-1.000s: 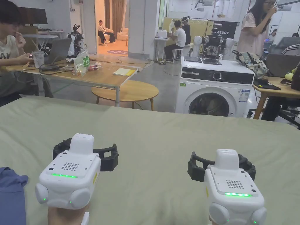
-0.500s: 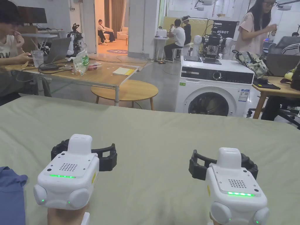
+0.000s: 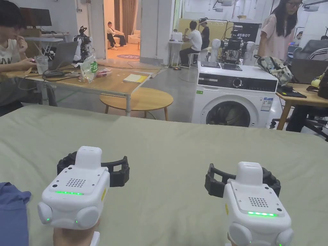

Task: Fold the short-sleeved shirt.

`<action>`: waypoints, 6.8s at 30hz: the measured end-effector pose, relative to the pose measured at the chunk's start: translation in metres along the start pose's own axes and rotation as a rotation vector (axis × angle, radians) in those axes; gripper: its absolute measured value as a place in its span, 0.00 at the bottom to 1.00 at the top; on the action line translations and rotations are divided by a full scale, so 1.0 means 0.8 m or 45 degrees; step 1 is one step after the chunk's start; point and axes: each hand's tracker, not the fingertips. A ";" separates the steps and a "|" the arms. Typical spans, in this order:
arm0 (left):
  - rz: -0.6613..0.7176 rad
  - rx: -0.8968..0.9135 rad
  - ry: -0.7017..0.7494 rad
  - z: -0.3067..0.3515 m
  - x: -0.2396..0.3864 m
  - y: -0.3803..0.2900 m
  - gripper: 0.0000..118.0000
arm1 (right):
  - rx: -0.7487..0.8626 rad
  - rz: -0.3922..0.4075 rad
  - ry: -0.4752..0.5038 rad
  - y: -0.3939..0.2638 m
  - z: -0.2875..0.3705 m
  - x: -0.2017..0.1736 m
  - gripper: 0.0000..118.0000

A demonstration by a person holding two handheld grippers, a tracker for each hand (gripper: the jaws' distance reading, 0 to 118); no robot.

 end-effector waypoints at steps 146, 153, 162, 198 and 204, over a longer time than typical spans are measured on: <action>0.259 -0.522 -0.413 0.022 0.036 0.008 0.00 | -0.116 -0.031 0.044 0.024 0.055 0.041 0.00; 0.343 -0.786 -0.306 -0.094 -0.052 -0.003 0.00 | -0.148 -0.035 0.090 0.025 0.030 0.027 0.00; 0.339 -1.131 -0.305 -0.231 -0.039 -0.065 0.52 | -0.191 -0.007 0.047 0.017 0.017 0.048 0.00; 0.255 -0.942 -0.323 -0.120 -0.035 -0.064 0.00 | -1.057 0.121 0.233 -0.101 -0.209 0.124 0.00; 0.236 -0.825 -0.264 -0.114 -0.061 -0.017 0.00 | -0.746 0.073 0.110 -0.018 -0.168 0.168 0.00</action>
